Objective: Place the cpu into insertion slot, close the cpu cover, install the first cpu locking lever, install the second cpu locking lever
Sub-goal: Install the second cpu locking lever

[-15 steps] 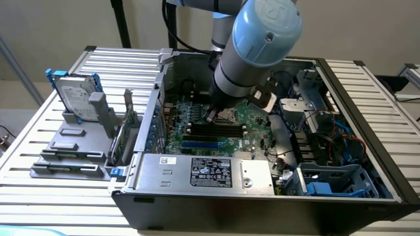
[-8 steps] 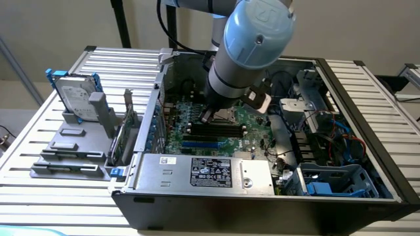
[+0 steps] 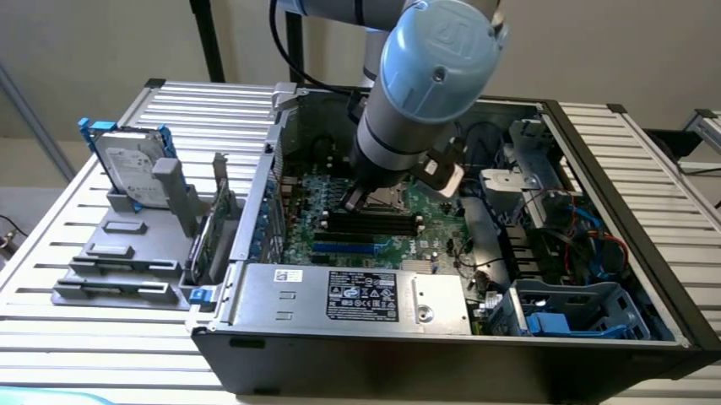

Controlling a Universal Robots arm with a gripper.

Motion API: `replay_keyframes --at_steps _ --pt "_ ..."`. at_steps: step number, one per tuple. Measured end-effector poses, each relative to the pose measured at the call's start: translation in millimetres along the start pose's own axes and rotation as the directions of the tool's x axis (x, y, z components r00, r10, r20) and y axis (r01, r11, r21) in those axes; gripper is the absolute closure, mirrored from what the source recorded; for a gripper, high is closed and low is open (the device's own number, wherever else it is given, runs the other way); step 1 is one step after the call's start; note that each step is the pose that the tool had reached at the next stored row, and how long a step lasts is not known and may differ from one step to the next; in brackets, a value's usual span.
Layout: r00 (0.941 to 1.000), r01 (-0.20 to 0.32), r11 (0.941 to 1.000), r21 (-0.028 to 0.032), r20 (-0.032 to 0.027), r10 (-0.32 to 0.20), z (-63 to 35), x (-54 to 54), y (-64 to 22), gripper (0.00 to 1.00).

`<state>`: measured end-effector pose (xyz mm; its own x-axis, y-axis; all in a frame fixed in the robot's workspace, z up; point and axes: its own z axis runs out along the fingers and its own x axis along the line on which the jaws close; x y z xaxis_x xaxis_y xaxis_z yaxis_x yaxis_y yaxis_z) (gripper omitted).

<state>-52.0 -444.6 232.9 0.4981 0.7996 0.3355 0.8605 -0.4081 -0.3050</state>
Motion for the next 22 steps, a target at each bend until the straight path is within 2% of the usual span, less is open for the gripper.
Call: replay_keyframes --at_steps 6,13,22 --pt "1.0000 -0.006 1.0000 -0.0013 -0.0035 0.006 8.4 -1.6 -2.4 0.89" --pt "1.0000 -0.007 1.0000 -0.0031 -0.0053 0.007 18.1 -3.1 -2.6 0.89" --pt "0.9999 -0.011 0.9999 -0.0056 -0.0071 0.011 30.3 -5.6 -7.0 0.89"
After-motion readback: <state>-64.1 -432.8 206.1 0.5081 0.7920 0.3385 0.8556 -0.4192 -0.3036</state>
